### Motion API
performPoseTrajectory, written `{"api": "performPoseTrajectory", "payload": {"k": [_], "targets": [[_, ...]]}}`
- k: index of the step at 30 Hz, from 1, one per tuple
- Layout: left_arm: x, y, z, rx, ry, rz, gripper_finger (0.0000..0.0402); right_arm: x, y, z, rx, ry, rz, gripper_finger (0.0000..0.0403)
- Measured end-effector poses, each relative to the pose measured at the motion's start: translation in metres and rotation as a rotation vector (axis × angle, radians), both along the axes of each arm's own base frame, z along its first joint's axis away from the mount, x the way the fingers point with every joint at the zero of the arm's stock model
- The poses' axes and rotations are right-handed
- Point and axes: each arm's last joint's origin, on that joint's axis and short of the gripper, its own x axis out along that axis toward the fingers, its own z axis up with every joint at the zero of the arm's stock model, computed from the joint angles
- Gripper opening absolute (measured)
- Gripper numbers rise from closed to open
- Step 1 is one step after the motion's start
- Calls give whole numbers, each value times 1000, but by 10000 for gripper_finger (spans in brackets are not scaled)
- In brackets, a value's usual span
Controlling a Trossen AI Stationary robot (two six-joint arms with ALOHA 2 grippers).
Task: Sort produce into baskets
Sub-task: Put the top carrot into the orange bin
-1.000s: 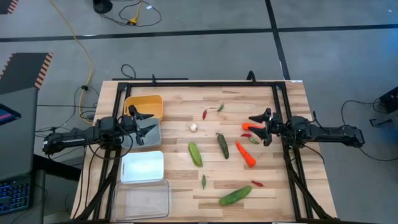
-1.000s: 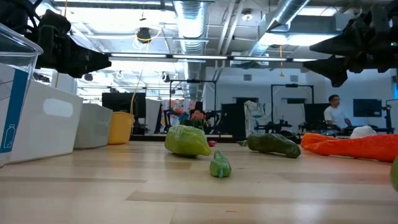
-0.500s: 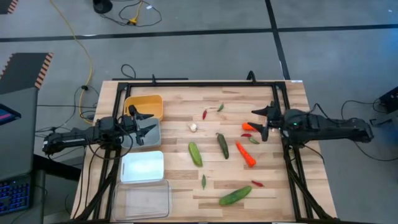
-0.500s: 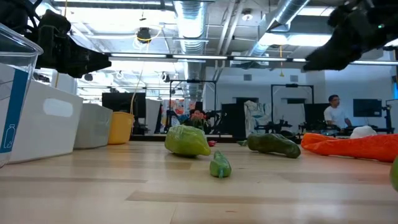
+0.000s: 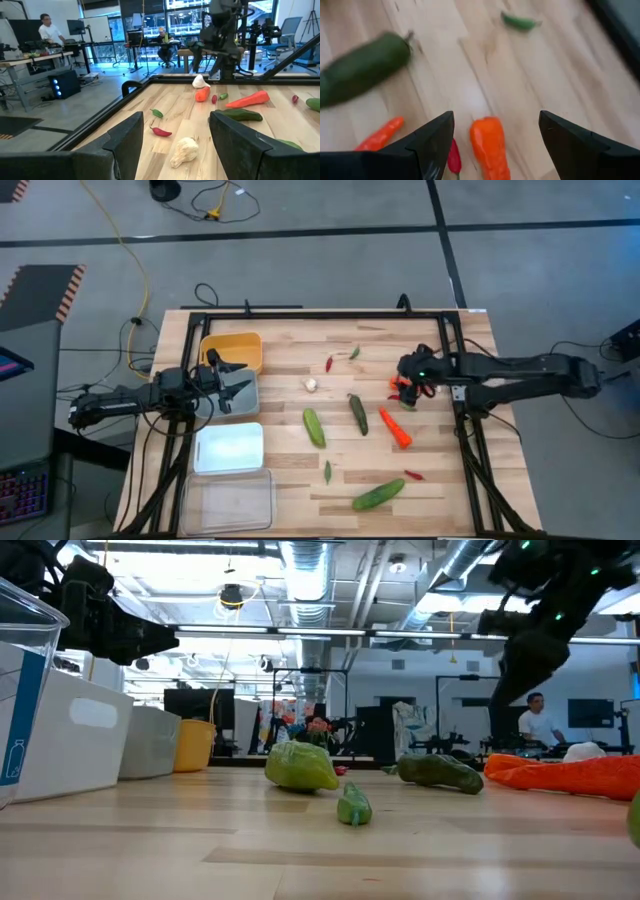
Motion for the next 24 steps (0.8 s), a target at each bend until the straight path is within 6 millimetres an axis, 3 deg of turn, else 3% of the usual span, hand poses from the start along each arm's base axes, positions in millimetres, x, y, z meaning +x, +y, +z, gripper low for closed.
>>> {"api": "performPoseTrajectory", "payload": {"k": [12,24], "targets": [[0,0,0,0,0,0,215,19,-23,-40,166,265,-41,309],[0,0,0,0,0,0,215,27,-33,-69,199,417,-30,279]]}}
